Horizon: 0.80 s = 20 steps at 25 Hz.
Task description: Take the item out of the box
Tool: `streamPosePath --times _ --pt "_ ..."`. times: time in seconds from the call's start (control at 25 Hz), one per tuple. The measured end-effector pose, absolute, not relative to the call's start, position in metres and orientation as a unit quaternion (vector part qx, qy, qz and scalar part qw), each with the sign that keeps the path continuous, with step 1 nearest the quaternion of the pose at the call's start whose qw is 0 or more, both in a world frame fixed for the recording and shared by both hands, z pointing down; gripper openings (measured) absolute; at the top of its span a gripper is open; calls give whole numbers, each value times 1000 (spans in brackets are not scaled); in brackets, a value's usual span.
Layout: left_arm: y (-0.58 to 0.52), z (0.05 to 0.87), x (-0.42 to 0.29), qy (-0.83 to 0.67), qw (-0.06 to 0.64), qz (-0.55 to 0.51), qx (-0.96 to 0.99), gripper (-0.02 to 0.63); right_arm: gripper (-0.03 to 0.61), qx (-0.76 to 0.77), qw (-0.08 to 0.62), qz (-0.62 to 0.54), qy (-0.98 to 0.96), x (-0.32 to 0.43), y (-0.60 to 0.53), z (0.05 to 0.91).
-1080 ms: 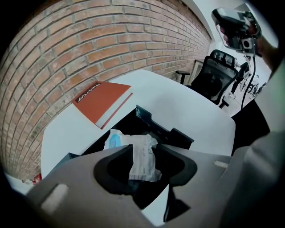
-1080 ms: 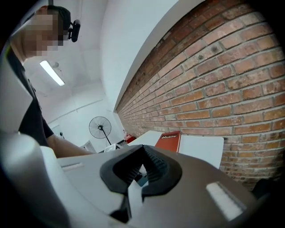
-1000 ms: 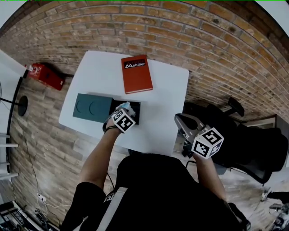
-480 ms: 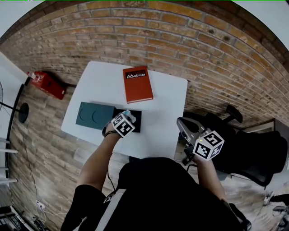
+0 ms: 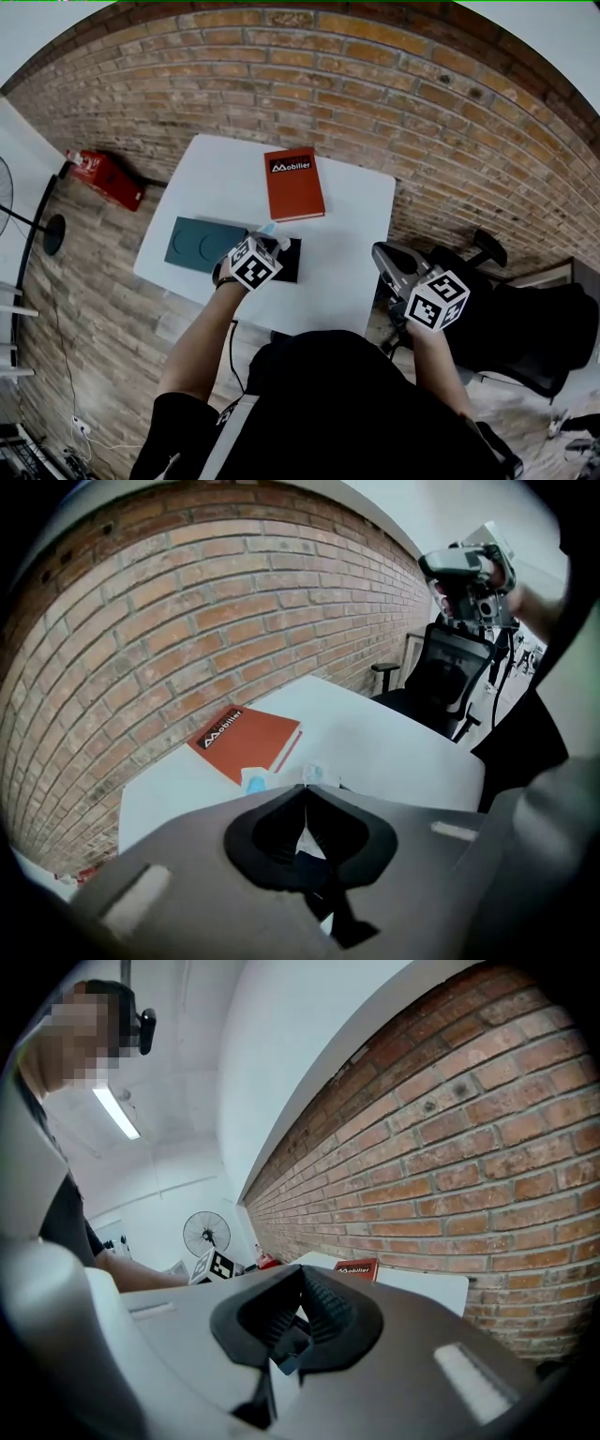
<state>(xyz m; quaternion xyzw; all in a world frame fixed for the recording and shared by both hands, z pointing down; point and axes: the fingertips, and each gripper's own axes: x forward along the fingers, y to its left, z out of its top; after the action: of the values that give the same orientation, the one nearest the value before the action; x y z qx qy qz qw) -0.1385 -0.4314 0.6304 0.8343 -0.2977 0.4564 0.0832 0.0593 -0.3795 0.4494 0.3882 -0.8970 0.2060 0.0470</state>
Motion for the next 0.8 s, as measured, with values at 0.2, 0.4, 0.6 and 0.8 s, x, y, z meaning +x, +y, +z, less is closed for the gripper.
streamPosePath --times 0.2,0.4,0.6,0.8 --pt "-436 573 -136 -325 54 410 850 8 1 380 51 204 -901 57 -381 449" --pt "-436 508 -139 -353 32 354 865 8 0 365 60 180 -912 49 -383 439" --pt "-435 449 -146 -379 12 304 874 8 0 351 55 151 -923 44 -385 421" --pt "-433 392 -154 -404 -16 252 879 8 0 338 45 138 -930 37 -384 409"
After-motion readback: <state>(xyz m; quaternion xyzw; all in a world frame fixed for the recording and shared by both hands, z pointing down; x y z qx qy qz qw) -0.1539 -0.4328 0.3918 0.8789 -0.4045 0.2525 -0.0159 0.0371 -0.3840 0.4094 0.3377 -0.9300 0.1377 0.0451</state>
